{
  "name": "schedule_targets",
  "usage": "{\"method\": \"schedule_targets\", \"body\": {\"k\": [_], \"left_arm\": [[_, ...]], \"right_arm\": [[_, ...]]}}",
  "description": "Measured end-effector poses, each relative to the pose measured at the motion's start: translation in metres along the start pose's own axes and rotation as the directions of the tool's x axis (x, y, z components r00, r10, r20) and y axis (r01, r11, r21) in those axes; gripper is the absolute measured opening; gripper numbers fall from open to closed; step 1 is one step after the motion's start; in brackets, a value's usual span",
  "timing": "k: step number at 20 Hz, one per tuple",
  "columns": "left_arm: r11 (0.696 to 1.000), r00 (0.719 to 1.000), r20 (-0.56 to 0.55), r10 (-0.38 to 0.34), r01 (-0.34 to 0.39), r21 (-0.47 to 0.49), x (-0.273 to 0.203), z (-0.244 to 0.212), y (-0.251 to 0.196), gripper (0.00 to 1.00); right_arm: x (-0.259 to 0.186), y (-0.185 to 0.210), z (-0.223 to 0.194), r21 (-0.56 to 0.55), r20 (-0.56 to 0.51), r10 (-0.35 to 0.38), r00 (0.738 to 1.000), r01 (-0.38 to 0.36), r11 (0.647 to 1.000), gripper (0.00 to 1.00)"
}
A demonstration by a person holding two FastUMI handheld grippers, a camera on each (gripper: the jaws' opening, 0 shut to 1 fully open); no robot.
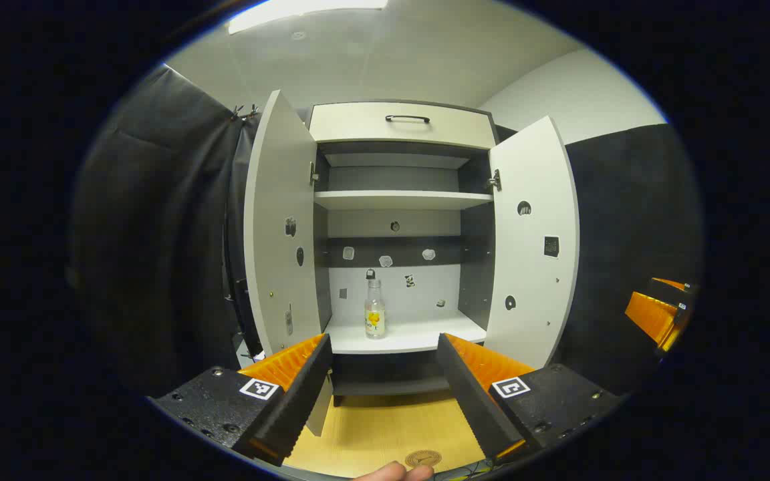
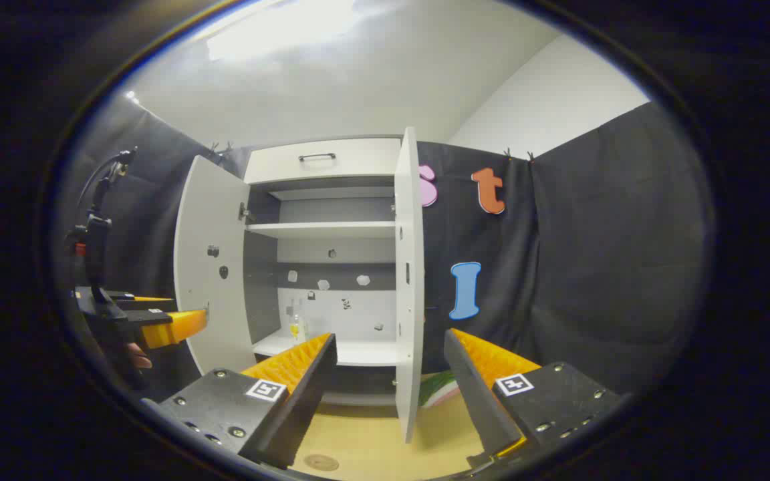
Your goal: Grasp the bottle in the cabinet with the left hand and place it on the coaster, then close the right door with the right hand and the left door with the left hand.
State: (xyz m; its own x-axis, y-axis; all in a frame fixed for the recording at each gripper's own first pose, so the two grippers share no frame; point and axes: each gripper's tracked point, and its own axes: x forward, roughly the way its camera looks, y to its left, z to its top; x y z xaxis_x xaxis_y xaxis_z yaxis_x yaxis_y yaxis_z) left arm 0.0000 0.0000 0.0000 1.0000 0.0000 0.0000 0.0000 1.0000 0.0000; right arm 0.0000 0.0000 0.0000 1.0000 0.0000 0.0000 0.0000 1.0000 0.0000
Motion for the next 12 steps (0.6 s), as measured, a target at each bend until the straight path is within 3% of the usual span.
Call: {"method": "schedule_targets", "body": {"k": [1,8,12], "left_arm": [[1.0,1.0,0.002,0.006,-0.006,0.004,-0.003,-0.001,-0.003,1.0],[0.999,0.998,0.046,0.041,-0.041,-0.001,-0.024,0.0,-0.023,0.99],[0.999,0.999,0.035,0.014,-0.013,-0.045,-0.021,-0.001,-0.039,1.0]], "right_arm": [[-0.002,-0.001,-0.001,-0.003,0.002,0.007,1.0,-0.007,1.0,0.98],[-0.018,-0.02,-0.013,-0.012,0.011,0.029,1.0,-0.028,1.0,0.98],[-0.022,-0.023,-0.011,-0.02,0.02,0.05,0.999,-0.05,0.999,0.98]]}}
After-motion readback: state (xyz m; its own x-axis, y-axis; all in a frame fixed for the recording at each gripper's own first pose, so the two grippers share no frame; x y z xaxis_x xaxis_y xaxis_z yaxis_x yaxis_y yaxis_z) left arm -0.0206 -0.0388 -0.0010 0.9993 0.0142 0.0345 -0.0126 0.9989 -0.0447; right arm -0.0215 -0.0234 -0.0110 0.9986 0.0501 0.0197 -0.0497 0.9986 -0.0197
